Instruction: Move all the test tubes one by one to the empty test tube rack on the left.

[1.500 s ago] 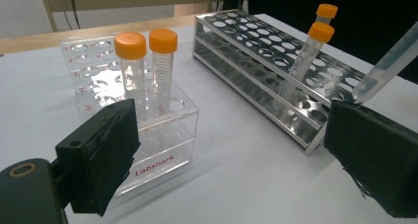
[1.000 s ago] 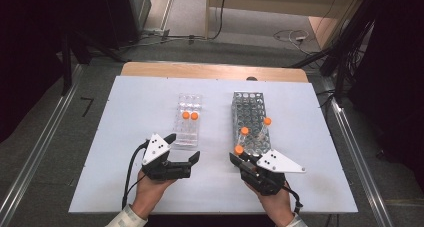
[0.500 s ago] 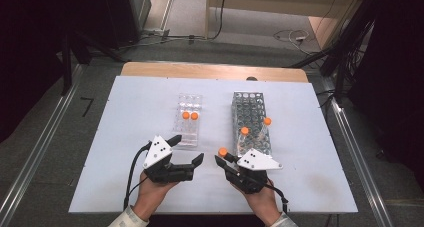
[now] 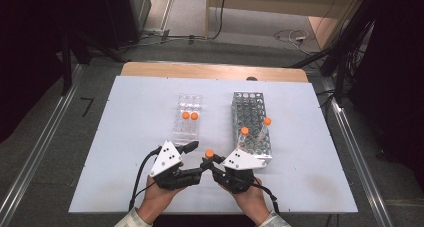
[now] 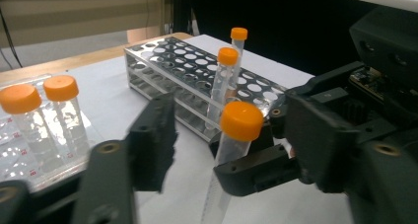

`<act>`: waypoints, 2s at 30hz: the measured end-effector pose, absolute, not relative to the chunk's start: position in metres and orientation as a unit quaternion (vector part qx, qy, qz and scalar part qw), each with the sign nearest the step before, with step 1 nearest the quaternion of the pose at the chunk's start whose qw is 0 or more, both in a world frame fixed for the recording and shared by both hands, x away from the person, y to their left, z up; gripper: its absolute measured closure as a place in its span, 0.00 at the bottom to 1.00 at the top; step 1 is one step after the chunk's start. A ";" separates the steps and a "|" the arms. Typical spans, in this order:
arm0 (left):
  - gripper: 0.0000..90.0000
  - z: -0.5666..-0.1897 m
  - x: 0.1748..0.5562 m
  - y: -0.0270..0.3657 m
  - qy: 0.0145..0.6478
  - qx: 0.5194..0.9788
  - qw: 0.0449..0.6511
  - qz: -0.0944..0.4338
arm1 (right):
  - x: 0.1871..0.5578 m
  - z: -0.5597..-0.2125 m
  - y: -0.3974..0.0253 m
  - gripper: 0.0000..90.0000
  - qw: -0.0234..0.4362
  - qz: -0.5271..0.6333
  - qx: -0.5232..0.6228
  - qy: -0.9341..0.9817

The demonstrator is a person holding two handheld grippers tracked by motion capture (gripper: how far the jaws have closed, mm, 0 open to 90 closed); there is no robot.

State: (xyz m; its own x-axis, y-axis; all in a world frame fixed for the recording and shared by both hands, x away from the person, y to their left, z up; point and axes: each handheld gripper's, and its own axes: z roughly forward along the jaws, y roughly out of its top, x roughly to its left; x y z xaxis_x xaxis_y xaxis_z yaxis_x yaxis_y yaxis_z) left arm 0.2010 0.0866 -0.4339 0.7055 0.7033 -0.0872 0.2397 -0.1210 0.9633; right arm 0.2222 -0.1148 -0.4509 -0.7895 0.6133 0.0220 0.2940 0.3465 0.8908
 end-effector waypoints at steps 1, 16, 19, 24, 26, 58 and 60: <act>0.49 -0.434 0.200 0.085 0.324 0.724 0.574 0.204 | 0.222 -0.451 -0.114 0.80 0.161 0.498 0.279 0.805; 0.77 -0.435 0.199 0.081 0.310 0.739 0.559 0.214 | 0.219 -0.450 -0.112 0.80 0.158 0.497 0.275 0.807; 0.78 -0.433 0.201 0.083 0.316 0.734 0.562 0.213 | 0.220 -0.450 -0.113 0.68 0.151 0.503 0.271 0.807; 0.78 -0.429 0.208 0.092 0.341 0.722 0.566 0.204 | 0.221 -0.445 -0.121 0.44 0.137 0.507 0.272 0.806; 0.78 -0.427 0.211 0.096 0.347 0.718 0.568 0.203 | 0.222 -0.443 -0.126 0.40 0.135 0.510 0.277 0.803; 0.78 -0.386 0.265 0.111 0.392 0.670 0.573 0.263 | 0.219 -0.437 -0.187 0.28 0.153 0.501 0.328 0.786; 0.78 -0.387 0.267 0.112 0.395 0.668 0.572 0.265 | 0.218 -0.437 -0.187 0.28 0.154 0.501 0.329 0.786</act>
State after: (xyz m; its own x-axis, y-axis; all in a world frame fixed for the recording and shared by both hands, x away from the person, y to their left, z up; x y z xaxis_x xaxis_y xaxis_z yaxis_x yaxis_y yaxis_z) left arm 0.2672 0.1123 -0.3866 0.5463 0.8318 -0.0982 0.2244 -0.0324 0.9740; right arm 0.2183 -0.1867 -0.4372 -0.7365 0.6707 0.0878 0.3625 0.2817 0.8884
